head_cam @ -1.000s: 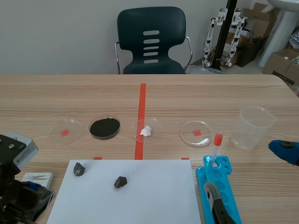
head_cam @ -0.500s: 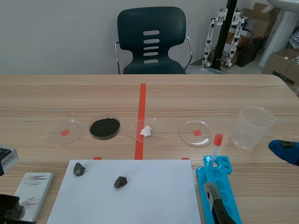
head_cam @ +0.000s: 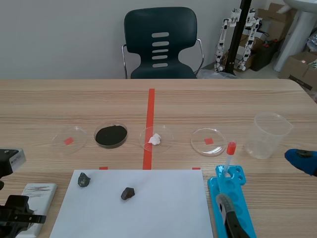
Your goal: Rub the mineral on the streak plate below the first streak
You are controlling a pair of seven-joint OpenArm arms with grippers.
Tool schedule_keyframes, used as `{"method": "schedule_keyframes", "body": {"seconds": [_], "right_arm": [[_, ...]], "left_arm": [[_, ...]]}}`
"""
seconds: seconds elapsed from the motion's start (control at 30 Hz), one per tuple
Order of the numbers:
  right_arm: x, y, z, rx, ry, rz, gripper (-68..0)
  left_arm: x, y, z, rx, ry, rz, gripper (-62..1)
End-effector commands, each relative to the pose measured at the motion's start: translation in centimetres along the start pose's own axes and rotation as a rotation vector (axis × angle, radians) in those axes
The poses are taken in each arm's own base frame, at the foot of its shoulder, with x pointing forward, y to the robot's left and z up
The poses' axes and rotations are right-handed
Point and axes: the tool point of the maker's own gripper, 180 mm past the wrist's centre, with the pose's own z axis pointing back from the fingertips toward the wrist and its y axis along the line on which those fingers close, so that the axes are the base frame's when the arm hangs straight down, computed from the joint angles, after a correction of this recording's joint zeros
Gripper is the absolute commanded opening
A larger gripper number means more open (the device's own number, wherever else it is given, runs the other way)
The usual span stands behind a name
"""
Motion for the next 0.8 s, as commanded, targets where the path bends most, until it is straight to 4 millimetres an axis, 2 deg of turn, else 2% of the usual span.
{"method": "schedule_keyframes", "body": {"seconds": [0.0,0.17,0.5,0.77], "right_arm": [[0.6,-0.1,-0.1,0.004,-0.026,-0.002,-2.0],[0.6,-0.1,-0.1,0.004,-0.026,-0.002,-2.0],[0.6,-0.1,-0.1,0.004,-0.026,-0.002,-2.0],[0.6,-0.1,-0.1,0.004,-0.026,-0.002,-2.0]], "left_arm": [[0.8,0.5,0.5,0.015,-0.016,-0.013,-51.8],[1.8,1.2,0.5,0.032,-0.020,0.008,-51.8],[0.5,1.7,-0.9,0.009,0.069,0.076,-51.8],[0.7,1.9,-1.1,0.010,0.067,0.077,-51.8]]}}
